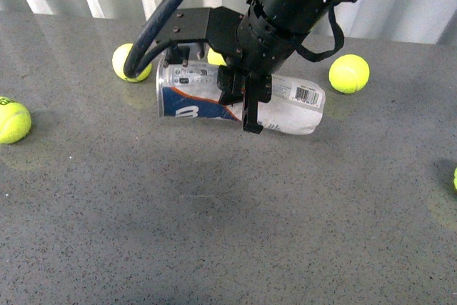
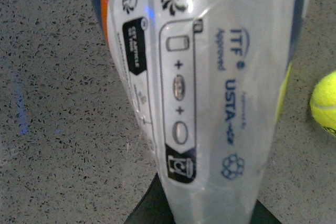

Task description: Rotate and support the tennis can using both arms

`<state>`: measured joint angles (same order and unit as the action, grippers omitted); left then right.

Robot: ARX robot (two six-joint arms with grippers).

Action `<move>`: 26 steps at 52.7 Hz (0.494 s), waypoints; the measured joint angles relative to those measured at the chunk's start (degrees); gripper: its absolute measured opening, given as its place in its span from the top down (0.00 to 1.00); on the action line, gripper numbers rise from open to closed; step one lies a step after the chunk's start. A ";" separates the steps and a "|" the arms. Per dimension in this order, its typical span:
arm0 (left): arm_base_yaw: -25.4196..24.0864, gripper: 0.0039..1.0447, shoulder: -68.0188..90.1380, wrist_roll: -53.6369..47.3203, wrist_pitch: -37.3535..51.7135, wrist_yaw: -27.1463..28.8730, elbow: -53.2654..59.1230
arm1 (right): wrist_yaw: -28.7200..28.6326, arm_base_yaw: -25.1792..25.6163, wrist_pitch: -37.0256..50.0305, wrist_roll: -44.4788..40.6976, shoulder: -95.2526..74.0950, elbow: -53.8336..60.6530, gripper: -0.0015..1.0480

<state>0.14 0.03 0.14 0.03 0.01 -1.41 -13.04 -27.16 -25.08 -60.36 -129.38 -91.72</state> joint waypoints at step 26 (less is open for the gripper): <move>0.00 0.06 0.00 0.00 0.00 0.00 0.00 | -1.38 1.22 6.25 0.61 -4.04 2.64 0.58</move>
<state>0.14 0.03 0.14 0.03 0.01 -1.41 -14.41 -25.93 -18.83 -59.75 -133.43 -89.08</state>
